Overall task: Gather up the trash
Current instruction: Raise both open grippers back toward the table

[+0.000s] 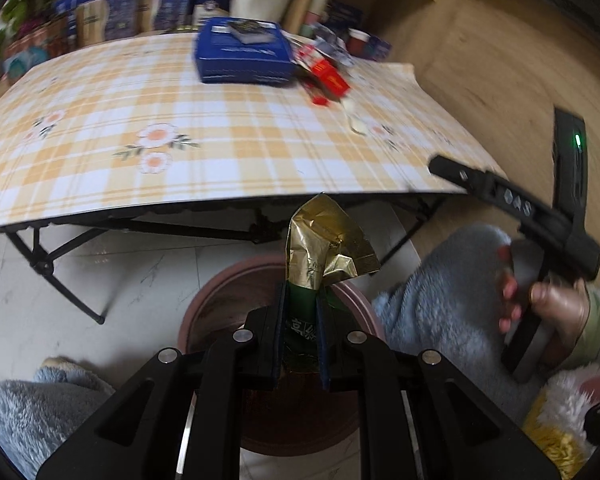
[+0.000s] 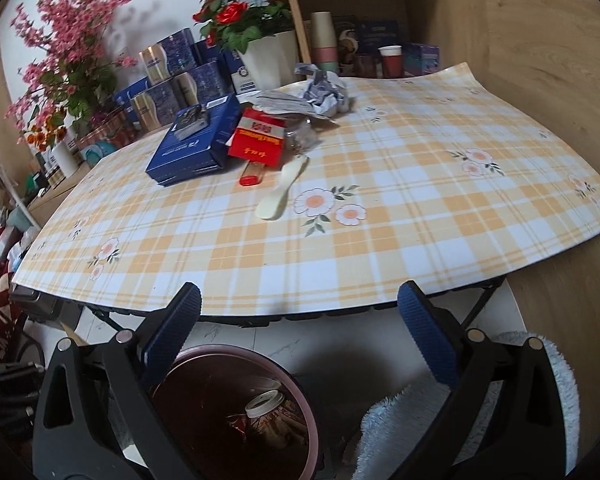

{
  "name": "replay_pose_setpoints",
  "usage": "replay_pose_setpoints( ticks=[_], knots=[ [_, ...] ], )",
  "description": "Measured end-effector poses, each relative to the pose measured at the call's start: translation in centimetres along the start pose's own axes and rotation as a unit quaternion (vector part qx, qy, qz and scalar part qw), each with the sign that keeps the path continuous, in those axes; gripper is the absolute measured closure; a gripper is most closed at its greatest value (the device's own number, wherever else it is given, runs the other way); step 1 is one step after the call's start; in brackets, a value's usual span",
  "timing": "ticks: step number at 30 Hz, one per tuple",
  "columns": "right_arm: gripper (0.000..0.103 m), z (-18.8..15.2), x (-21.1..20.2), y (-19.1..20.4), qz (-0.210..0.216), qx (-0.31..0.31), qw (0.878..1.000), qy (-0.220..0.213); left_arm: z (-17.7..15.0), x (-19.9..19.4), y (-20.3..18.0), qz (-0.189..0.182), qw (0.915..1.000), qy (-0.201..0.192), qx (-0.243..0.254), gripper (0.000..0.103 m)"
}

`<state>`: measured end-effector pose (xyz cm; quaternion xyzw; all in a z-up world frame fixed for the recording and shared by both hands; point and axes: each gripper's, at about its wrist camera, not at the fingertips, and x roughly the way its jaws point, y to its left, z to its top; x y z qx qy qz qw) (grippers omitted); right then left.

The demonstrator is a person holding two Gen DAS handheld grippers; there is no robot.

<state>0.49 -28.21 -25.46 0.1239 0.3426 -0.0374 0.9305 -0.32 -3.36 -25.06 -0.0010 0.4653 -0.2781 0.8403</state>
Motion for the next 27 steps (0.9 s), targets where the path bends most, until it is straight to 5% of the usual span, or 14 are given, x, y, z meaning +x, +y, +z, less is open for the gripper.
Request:
replay_pose_setpoints(
  ticks=[7,11,15,27],
  knots=[
    [0.006,-0.1,0.3,-0.7,-0.006,0.022,1.0,0.011,-0.3,0.7,-0.9,-0.002,0.9996,0.017,0.023,0.085],
    [0.006,-0.3,0.7,-0.9,-0.006,0.025,0.999,0.02,-0.1,0.4,-0.3,0.005,0.9999,0.009,0.006,0.043],
    [0.006,-0.3,1.1,-0.7,-0.007,0.022,0.999,0.027,0.1,-0.1,0.0,0.022,0.9997,-0.005,-0.002,0.024],
    [0.006,-0.3,1.2,-0.5,-0.009,0.017,0.999,0.027,0.5,-1.6,3.7,0.074,0.9915,-0.042,-0.098,0.017]
  ],
)
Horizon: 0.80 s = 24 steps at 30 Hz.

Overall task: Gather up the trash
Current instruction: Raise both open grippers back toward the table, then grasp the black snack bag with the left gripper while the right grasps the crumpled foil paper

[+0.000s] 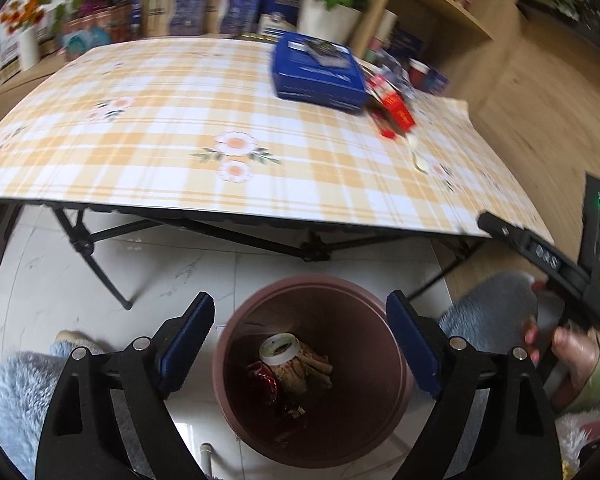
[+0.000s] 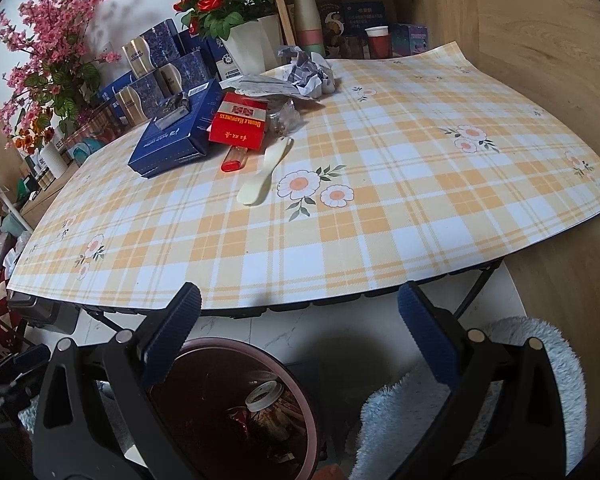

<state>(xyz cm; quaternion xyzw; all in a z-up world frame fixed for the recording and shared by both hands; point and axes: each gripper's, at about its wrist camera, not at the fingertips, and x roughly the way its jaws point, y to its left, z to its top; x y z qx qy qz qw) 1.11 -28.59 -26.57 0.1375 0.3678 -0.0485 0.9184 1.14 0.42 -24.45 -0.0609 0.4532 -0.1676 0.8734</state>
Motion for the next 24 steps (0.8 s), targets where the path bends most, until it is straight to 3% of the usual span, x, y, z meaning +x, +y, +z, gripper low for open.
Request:
replay_pose_setpoints(
  ticks=[13,18,24],
  knots=[
    [0.006,1.8,-1.5,0.0,0.037,-0.003,0.999,-0.029,1.0,-1.9,2.3,0.018,0.9969,-0.048,-0.059,0.017],
    [0.006,3.6,-1.1,-1.1,0.057,0.014,0.998,-0.033,3.7,-1.3,2.1,0.029,0.9979,-0.044,-0.039,0.017],
    [0.006,6.4,-0.2,-2.1,0.1,0.03,0.993,-0.051,9.7,0.3,0.6,0.003,0.9983,-0.049,-0.029,0.018]
  ],
)
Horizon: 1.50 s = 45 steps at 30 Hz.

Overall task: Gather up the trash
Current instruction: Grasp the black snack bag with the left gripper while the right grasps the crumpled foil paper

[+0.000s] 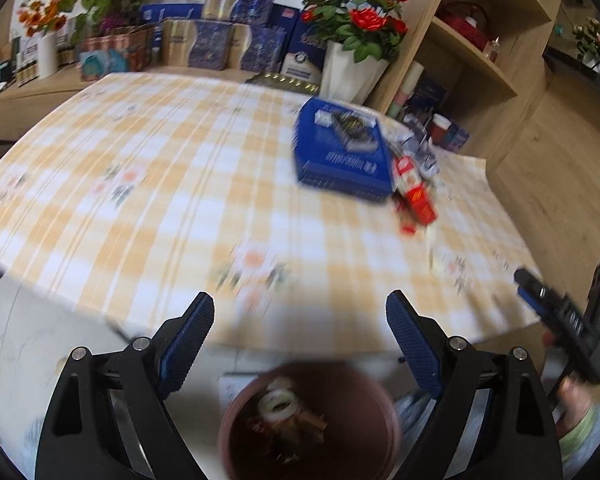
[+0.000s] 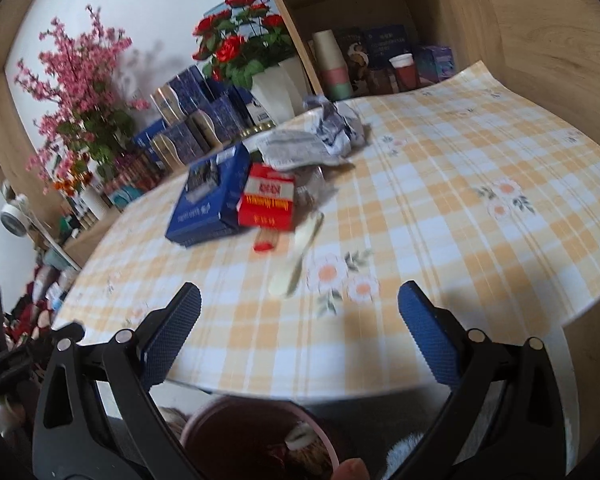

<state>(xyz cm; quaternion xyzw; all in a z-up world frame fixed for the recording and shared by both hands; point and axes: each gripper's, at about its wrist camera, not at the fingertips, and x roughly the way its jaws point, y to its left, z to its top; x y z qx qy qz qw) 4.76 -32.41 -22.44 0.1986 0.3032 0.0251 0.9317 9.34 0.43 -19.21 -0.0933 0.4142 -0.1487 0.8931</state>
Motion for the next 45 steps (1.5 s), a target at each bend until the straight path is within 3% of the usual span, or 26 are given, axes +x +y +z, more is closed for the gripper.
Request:
replay_pose_setpoints(
  ticks=[6,12,19,22,25,26,30,35,42,45],
  knots=[
    [0.006,2.3,2.1,-1.8,0.001,0.012,1.0,0.009,7.7,4.9,-3.1,-0.009,0.9999,0.005,0.0,0.029],
    [0.006,4.9,4.8,-3.9,-0.025,-0.001,0.999,0.026,13.0,10.9,-6.1,0.0,0.9998,0.015,0.012,0.035],
    [0.006,8.4,7.5,-6.1,-0.047,-0.013,0.998,0.037,15.5,16.8,-7.3,0.033,0.9986,0.029,0.031,0.036],
    [0.006,10.0,8.6,-6.3,-0.045,-0.032,0.998,0.038,15.9,18.2,-6.6,0.053,0.9981,0.029,0.014,0.043],
    [0.006,11.8,10.0,-6.4,-0.039,-0.049,0.997,0.037,16.2,18.7,-6.7,0.053,0.9984,0.018,0.014,0.049],
    [0.006,12.2,10.3,-6.3,-0.039,-0.054,0.997,0.035,16.3,18.7,-6.8,0.049,0.9985,0.015,0.019,0.064],
    [0.006,14.4,12.4,-5.7,-0.035,-0.084,0.995,0.027,16.3,18.1,-7.1,0.034,0.9986,0.002,0.041,0.085],
    [0.006,17.6,17.0,-5.1,-0.036,-0.099,0.994,0.034,15.9,16.5,-7.3,0.014,0.9978,-0.009,0.064,0.087],
    [0.006,20.9,24.0,-5.0,-0.051,-0.043,0.996,0.051,15.4,13.4,-6.7,-0.011,0.9982,-0.021,0.054,0.088],
    [0.006,21.5,26.7,-5.2,-0.062,-0.018,0.995,0.078,15.1,12.6,-6.1,-0.017,0.9985,-0.018,0.048,0.088]
  ],
)
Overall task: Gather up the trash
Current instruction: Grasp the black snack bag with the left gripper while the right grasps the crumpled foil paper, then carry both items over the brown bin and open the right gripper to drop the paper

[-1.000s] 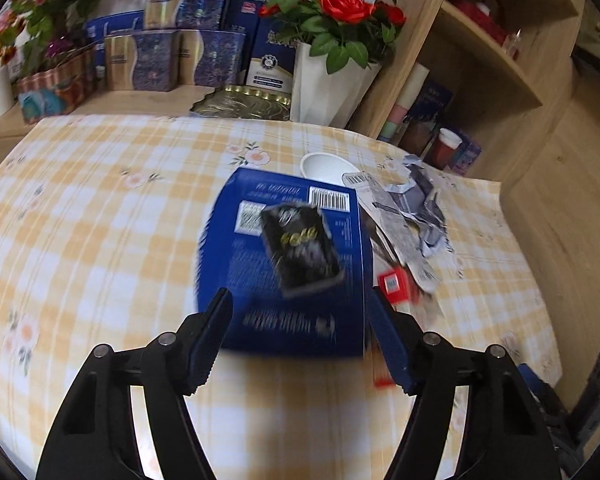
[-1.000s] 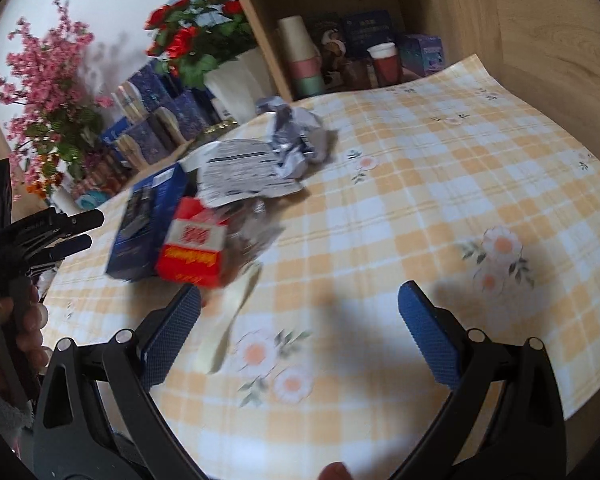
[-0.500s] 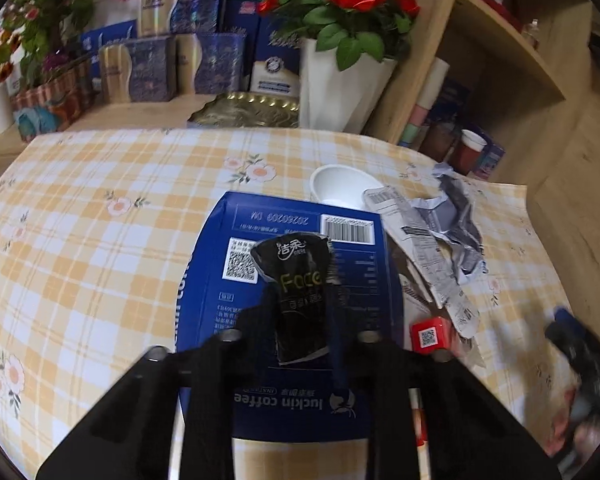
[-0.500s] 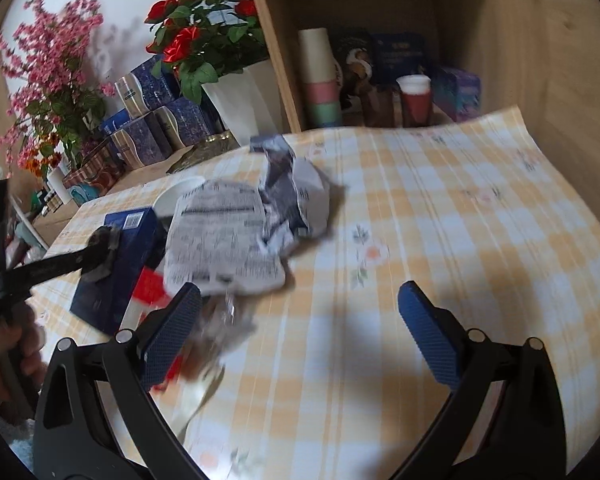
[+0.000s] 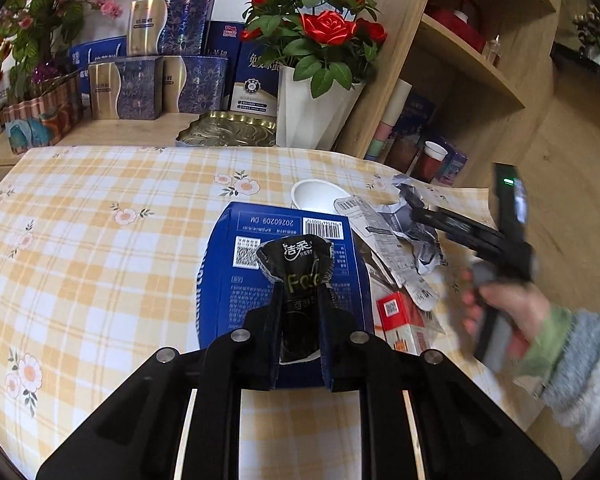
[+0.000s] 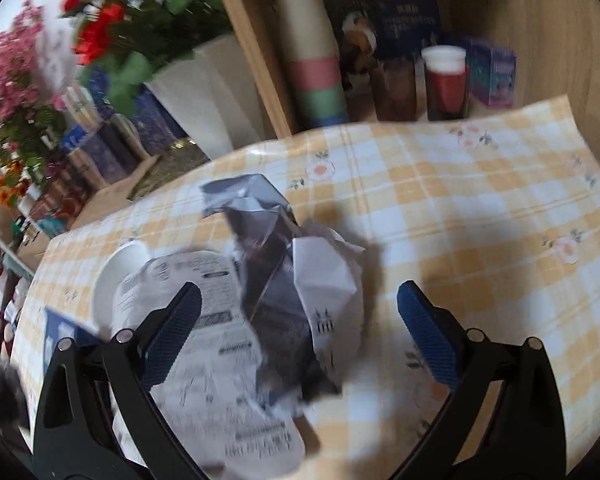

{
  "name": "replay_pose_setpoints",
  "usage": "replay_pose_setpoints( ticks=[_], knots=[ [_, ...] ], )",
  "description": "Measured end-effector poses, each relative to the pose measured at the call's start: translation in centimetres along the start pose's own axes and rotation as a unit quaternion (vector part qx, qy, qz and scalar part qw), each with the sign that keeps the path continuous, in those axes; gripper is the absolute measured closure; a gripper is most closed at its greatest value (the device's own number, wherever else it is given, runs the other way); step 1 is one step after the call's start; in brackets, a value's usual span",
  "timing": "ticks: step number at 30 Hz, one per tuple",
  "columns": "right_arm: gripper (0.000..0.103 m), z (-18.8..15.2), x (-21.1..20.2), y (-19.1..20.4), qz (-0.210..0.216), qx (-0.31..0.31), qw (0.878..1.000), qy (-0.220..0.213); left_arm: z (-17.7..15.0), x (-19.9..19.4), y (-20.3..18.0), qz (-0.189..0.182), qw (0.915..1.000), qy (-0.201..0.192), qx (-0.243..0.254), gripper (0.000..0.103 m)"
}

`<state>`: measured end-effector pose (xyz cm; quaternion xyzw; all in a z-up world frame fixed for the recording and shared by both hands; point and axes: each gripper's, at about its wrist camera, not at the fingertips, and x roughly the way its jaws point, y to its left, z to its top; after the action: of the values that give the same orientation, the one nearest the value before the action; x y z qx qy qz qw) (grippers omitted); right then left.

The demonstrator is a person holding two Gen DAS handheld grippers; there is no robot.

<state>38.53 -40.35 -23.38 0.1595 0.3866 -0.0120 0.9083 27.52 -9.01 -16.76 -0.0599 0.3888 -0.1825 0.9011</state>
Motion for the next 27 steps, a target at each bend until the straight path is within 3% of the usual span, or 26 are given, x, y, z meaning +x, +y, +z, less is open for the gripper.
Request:
replay_pose_setpoints(
  ticks=[3,6,8,15,20,27],
  knots=[
    [0.011,0.2,2.0,-0.2,-0.004,0.023,0.999,0.04,-0.5,-0.6,0.2,-0.012,0.9999,0.006,-0.001,0.088],
    [0.042,0.0,2.2,-1.6,0.02,0.071,0.996,0.052,-1.1,-1.3,0.2,-0.013,0.9999,0.006,0.007,0.088],
    [0.051,-0.3,1.3,-2.4,0.03,0.094,0.994,0.038,-1.5,-1.7,0.2,-0.011,0.9998,0.002,0.014,0.088],
    [0.052,-2.1,-5.4,-4.3,0.043,0.092,0.994,-0.039,-2.8,-3.9,0.8,-0.022,0.9997,-0.005,0.0,0.088],
    [0.052,-4.7,-10.0,-5.5,0.085,0.12,0.988,-0.056,-3.6,-5.8,1.0,-0.025,0.9996,-0.011,-0.005,0.088],
    [0.052,-9.8,-15.7,-3.3,0.098,0.08,0.99,-0.056,-5.6,-9.5,1.4,-0.023,0.9996,-0.017,-0.008,0.088]
  ],
)
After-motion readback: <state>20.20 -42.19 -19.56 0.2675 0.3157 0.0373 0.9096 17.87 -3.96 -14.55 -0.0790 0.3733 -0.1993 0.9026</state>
